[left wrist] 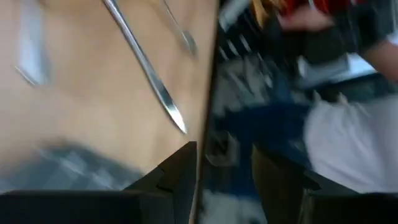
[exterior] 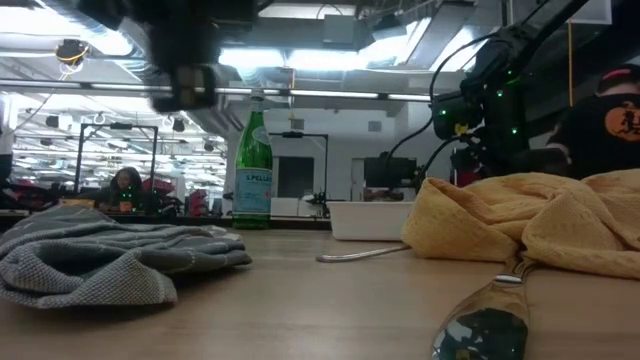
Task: Sort silverware
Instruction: Put the silver knife into the cutlery tray, then put the silver spoon into the cutlery tray
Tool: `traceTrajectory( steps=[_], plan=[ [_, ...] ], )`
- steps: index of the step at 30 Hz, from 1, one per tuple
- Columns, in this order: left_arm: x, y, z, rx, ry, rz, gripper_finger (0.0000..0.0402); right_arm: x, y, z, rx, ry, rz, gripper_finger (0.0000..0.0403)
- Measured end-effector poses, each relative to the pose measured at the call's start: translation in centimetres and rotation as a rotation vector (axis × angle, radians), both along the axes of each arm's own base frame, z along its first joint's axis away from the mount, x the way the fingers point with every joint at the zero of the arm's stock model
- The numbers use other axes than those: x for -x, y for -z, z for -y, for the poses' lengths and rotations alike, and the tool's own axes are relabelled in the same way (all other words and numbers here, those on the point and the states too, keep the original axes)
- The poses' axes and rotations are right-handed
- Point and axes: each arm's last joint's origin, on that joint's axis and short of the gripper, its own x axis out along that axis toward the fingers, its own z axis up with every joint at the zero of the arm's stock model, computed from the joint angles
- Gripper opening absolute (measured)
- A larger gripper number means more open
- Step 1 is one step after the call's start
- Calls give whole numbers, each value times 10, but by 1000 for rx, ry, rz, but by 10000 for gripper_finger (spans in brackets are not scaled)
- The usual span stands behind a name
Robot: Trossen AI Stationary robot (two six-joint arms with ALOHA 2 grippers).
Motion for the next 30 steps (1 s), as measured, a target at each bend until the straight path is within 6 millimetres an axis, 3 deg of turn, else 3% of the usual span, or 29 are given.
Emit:
traceTrajectory(
  steps=[6,10,17,23,30],
  plan=[
    [19,7,29,197,177,-252,139,0,0,0,2,42,-1,68],
    [32,15,38,222,268,-421,139,0,0,0,3,75,-1,109],
    [44,25,36,133,347,-522,139,0,0,0,2,89,-1,146],
    [59,34,36,19,424,-609,139,0,0,0,-2,90,1,145],
    [83,40,52,-87,559,-691,139,0,0,0,-3,90,2,145]
  ],
)
